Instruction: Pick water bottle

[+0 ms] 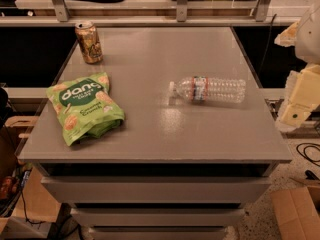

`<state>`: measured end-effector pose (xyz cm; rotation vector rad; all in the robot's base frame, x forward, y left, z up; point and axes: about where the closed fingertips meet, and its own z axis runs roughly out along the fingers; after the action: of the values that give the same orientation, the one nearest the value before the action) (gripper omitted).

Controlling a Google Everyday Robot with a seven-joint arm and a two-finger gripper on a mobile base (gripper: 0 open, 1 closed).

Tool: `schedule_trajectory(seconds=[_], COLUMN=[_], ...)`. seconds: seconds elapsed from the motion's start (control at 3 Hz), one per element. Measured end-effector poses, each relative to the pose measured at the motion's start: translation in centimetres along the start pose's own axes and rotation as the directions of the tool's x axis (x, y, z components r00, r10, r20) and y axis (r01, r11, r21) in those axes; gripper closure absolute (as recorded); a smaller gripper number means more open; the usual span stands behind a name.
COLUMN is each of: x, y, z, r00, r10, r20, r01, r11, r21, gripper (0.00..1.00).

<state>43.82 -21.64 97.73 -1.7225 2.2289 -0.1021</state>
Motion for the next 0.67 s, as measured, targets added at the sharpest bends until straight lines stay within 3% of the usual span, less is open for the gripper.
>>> schedule_trajectory(seconds=[0.67], x=[-1.5], y=[-1.3], z=[0.7], r00=[0.999], r10=[-0.034], r20=[0.009], r01=[0.034], r11=[0.9994], r21=[-0.011], gripper=[0.0])
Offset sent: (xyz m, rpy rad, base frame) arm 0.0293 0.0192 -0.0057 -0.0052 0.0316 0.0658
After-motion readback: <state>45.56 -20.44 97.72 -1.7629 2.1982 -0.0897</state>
